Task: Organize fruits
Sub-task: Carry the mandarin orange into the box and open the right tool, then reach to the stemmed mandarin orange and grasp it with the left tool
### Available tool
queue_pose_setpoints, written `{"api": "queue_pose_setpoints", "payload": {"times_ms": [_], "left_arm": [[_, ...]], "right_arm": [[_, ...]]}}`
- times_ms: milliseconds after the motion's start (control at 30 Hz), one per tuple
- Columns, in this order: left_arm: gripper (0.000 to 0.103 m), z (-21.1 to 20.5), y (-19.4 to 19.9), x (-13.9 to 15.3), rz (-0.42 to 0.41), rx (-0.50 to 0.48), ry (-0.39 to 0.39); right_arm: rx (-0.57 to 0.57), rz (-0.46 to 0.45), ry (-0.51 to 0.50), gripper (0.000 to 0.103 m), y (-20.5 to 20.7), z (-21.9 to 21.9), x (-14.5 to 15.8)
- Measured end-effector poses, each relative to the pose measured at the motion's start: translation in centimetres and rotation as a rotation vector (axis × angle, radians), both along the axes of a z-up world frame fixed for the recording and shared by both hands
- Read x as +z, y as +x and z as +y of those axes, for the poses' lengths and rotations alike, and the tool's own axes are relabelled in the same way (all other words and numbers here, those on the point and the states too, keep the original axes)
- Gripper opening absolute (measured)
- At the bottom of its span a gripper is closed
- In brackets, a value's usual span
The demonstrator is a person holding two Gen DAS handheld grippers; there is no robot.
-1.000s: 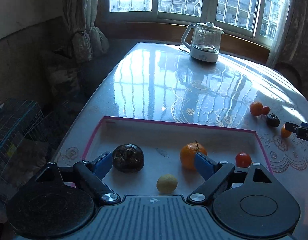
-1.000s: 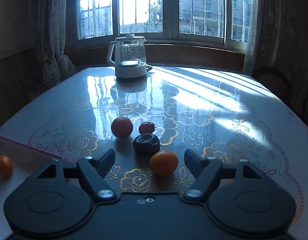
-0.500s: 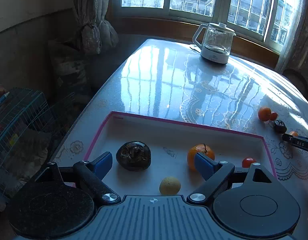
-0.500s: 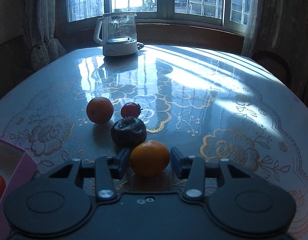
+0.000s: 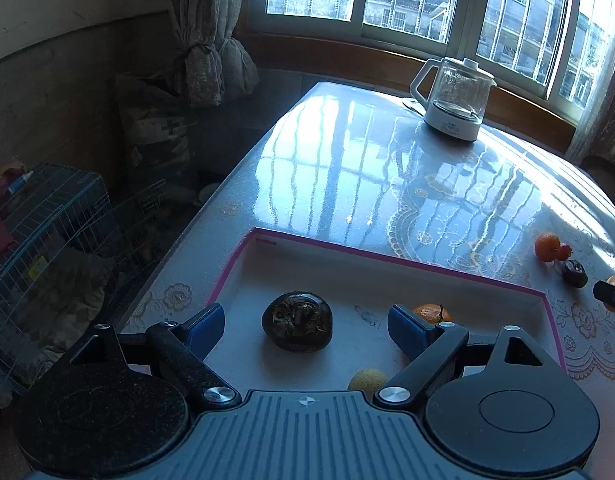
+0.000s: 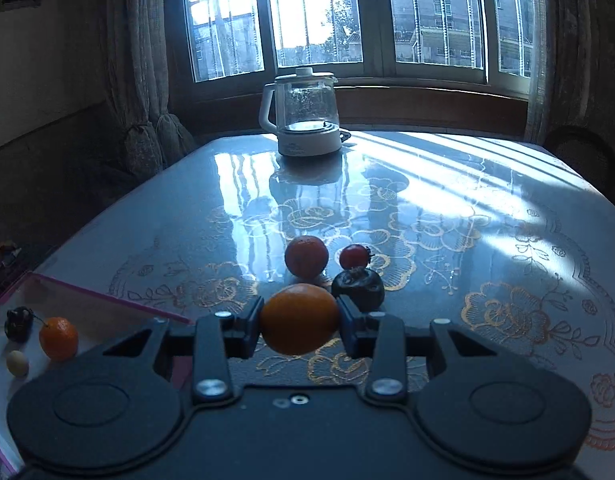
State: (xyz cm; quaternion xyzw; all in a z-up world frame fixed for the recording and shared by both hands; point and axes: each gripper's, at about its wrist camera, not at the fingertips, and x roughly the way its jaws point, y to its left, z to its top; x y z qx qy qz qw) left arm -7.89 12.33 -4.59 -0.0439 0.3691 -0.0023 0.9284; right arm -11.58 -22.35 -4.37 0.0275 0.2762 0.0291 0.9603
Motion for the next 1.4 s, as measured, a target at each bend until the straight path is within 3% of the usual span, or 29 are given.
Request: {"api": "queue_pose_setpoints", "payload": {"times_ms": [233,567,700,1067,1400], "left_arm": [[0.088,0.4,-0.2,0.2,-0.006,-0.008,0.001],[0.088,0.5,-0.4,0.6,-0.011,-0.011,0.002],[0.088,0.1,-0.3,0.8,-0.014,-0.019,0.010],[0.088,-2.3,1.4,1.6,0.031,-0.046,0.031],[0.088,-10.0,5.6,4.2,0.021,-0.142,0.096]], "right_arm": [[0.250,0.021,0.029,0.038,-3.1,6.7,1.2],[0.304,0.095,-0.028,0.039,-4.3,10.1,-0.6],[0.294,0.067,-0.034,0.056,-4.8,10.3,-0.2],[0.163,0.003,0.010,0.060,-6.0,7.2,1.0],[-0.032,-0.047,0.056,0.068,-7.7,1.7,1.7]]}}
